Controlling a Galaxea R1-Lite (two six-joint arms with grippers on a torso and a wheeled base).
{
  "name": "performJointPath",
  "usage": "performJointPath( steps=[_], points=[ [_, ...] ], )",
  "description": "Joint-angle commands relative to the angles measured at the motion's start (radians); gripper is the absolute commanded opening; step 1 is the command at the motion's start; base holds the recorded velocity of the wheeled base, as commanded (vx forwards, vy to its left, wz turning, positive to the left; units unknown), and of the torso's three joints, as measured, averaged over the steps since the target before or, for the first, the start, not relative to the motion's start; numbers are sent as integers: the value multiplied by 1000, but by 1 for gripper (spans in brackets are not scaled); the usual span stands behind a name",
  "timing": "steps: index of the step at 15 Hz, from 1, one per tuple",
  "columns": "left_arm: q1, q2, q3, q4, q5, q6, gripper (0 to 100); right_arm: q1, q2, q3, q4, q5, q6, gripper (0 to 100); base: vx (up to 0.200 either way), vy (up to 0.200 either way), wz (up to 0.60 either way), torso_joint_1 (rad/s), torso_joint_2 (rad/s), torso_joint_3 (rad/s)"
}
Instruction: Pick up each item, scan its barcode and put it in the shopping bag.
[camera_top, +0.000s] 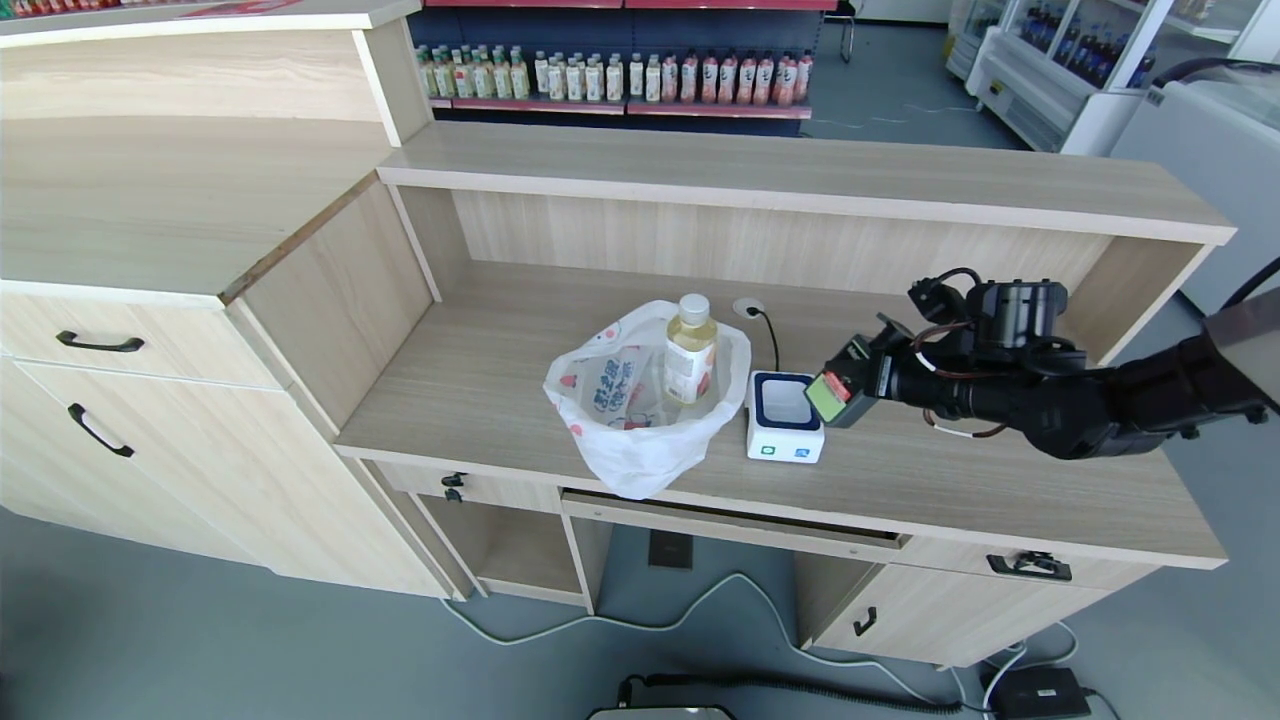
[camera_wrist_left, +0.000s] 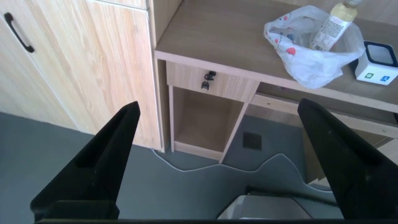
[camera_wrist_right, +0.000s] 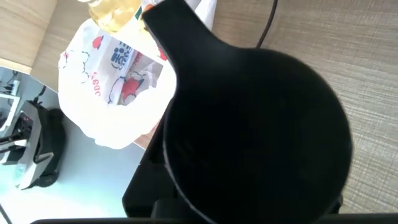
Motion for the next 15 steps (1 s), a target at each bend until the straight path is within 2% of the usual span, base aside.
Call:
performJointPath(
  steps=[1,15],
  points=[
    [0,0,0,0,0,-1,100,8,17,-14,0,0,-2,0,0,0,0,0,0,0],
    [0,0,0,0,0,-1,100,57,84,-84,-7,-37,-19,0,0,0,0,0,0,0]
  ],
)
